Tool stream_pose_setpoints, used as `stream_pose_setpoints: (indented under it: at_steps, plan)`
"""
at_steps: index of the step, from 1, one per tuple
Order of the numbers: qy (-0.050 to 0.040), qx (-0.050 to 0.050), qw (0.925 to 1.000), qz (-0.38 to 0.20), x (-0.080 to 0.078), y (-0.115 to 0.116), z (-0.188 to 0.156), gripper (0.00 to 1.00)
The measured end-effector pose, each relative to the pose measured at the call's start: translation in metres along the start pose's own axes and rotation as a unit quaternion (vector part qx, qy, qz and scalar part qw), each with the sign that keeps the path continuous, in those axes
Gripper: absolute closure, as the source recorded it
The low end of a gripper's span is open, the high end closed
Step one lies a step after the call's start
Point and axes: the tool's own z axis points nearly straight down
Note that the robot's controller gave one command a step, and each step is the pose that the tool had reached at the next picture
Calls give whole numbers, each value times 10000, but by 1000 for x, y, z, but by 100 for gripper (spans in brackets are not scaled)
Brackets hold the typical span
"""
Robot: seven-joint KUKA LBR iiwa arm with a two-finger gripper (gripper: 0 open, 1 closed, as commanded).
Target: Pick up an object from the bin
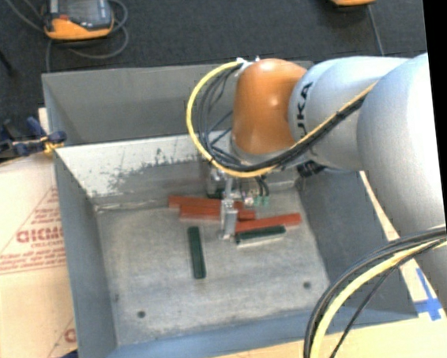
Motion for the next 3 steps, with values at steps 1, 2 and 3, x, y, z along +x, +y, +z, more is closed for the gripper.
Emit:
stream_pose_setpoints:
  at_steps: [1, 2, 3]
  plan:
    - [27, -8, 9991, 429, -3, -13, 30, 0]
    - [27, -3, 9991, 419, -3, -12, 30, 0]
    - [-39, -12, 9991, 422, -7, -12, 25, 100]
